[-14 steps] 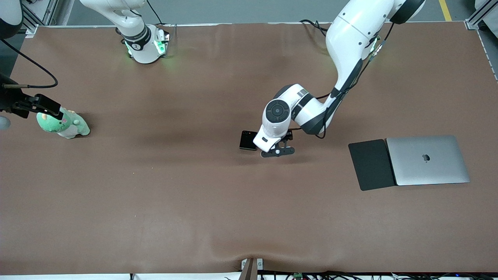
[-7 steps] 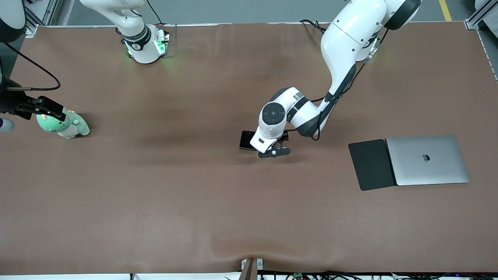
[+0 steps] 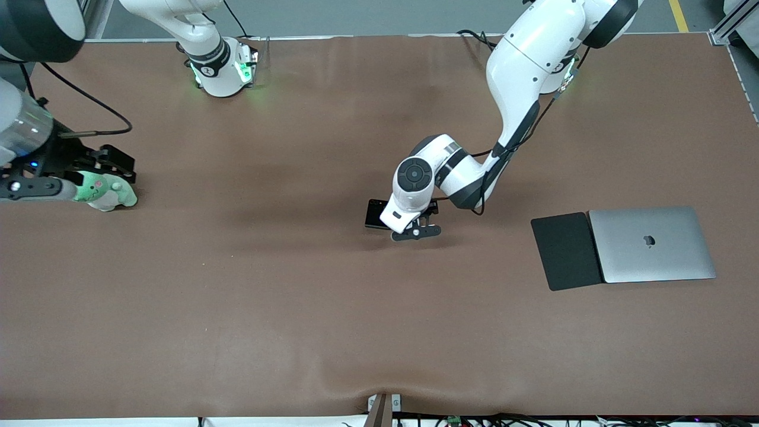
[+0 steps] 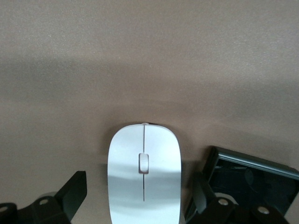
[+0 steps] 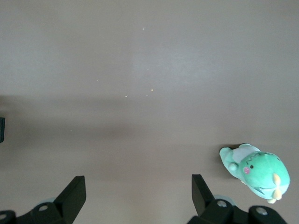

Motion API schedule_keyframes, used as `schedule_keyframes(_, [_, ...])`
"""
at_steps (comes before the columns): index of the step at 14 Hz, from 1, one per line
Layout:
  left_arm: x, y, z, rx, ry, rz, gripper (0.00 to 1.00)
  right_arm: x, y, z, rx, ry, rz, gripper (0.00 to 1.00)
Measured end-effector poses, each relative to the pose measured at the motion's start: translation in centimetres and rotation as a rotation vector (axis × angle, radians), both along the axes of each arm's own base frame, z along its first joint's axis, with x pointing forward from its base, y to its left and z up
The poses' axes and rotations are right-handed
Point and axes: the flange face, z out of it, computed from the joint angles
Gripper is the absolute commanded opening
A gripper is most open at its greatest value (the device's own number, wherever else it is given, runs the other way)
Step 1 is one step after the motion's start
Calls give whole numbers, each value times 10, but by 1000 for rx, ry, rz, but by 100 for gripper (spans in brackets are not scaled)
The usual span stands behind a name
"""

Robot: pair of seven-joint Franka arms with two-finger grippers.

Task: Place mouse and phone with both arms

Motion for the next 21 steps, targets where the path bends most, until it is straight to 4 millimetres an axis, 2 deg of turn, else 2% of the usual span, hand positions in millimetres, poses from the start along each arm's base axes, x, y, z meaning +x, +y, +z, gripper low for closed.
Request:
schedule_keyframes(1, [0,0,0,0,0,0,81,1,11,-6,9,10,-12,100])
schedule_keyframes(2, [0,0,0,0,0,1,73,2,25,-11,17,22,-24,100])
schedule_keyframes(6, [2,0,1,0,-4,13,52,0,105,-47,13,73,-8,100])
schedule_keyframes(8, [3,0,3,0,-10,16,49,2,138,-70,15,84,4,100])
schedule_keyframes(9, [4,0,3,1,-11,18,49,4,147,-82,20,96,9,100])
schedule_keyframes(13, [13,13,11,22,-39,17,49,17,162,-128,60,152,3,100])
schedule_keyframes(16, [20,52,30,60,-63,30,49,19,201,-162,80,137,39,100])
schedule_keyframes(19, [32,113,50,90,-81,37,49,16,242,-200,92,114,49,100])
schedule_keyframes(21, [38,158,58,78,-99,7,49,6,280,-231,95,82,11,100])
